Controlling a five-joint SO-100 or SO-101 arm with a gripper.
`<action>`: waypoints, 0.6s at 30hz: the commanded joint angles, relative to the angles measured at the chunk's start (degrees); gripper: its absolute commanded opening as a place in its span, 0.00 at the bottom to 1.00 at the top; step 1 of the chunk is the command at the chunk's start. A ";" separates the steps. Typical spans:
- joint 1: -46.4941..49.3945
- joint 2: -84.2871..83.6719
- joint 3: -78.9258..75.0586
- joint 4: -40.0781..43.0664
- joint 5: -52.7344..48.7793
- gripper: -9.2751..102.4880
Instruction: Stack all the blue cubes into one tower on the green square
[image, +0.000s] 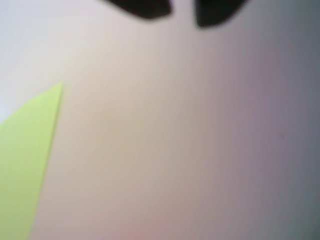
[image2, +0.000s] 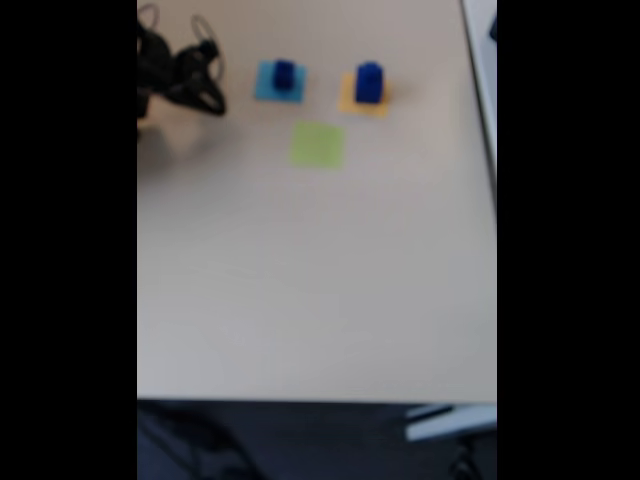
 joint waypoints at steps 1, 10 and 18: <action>-0.79 1.41 -0.35 -0.62 0.18 0.08; -0.88 1.41 -0.18 -0.88 0.79 0.08; -0.79 1.41 -0.18 -1.67 3.08 0.08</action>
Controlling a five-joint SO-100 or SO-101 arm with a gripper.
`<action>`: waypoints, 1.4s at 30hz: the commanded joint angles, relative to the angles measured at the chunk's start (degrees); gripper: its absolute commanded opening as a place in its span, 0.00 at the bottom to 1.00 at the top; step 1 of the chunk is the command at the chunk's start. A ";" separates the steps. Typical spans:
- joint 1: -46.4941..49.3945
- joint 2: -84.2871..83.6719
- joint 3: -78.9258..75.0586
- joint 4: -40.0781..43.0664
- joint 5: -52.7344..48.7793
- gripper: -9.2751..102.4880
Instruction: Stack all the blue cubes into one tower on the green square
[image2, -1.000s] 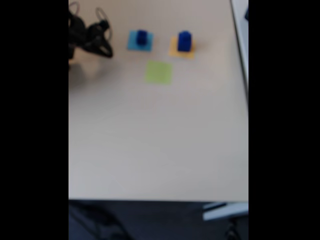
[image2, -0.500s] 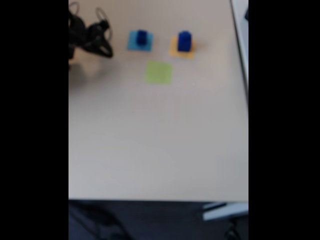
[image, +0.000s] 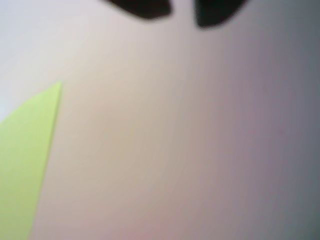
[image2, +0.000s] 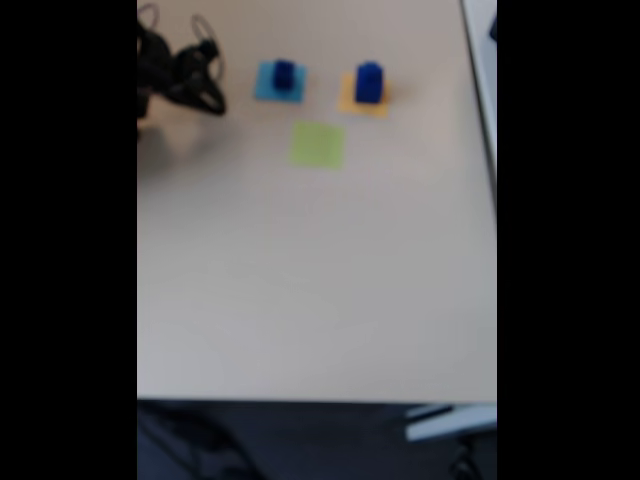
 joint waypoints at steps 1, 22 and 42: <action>-0.70 1.41 0.35 -3.16 7.21 0.08; -2.90 1.49 -1.85 -30.23 44.03 0.08; -5.19 1.49 -0.79 -34.63 71.54 0.08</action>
